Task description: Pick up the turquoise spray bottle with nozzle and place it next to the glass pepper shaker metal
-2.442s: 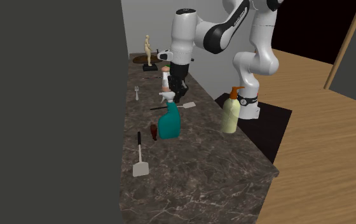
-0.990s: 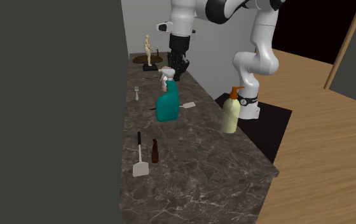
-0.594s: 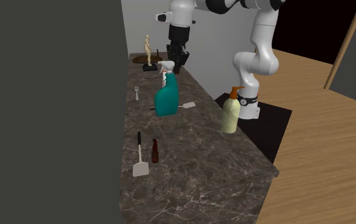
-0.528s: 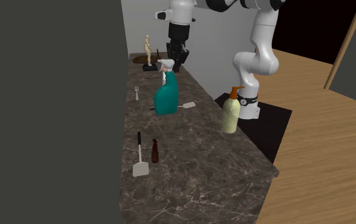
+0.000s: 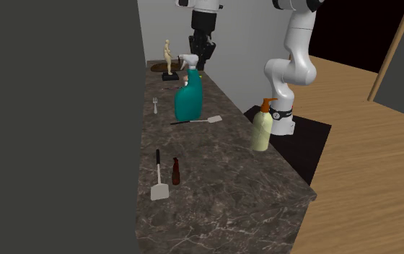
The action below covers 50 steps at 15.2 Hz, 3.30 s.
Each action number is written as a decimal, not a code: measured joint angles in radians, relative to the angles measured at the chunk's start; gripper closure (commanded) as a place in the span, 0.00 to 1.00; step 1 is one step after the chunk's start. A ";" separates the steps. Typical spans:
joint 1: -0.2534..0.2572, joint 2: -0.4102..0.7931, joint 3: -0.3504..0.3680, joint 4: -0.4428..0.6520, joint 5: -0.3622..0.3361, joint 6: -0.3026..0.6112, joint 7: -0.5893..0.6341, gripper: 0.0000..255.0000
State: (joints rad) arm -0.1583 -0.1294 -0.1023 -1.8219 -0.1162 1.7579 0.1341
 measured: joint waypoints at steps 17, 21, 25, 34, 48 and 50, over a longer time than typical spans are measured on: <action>0.001 0.061 0.000 0.306 0.008 -0.243 -0.027 1.00; 0.000 0.089 0.000 0.393 0.010 -0.302 -0.034 1.00; -0.002 0.121 -0.002 0.489 0.013 -0.366 -0.044 1.00; -0.068 -0.072 -0.081 0.285 -0.013 -0.338 -0.188 1.00; -0.171 -0.272 -0.266 0.116 -0.093 -0.324 -0.474 1.00; -0.185 -0.297 -0.295 0.102 -0.108 -0.325 -0.516 1.00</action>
State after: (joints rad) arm -0.3436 -0.4262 -0.3968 -1.7201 -0.2244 1.4326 -0.3818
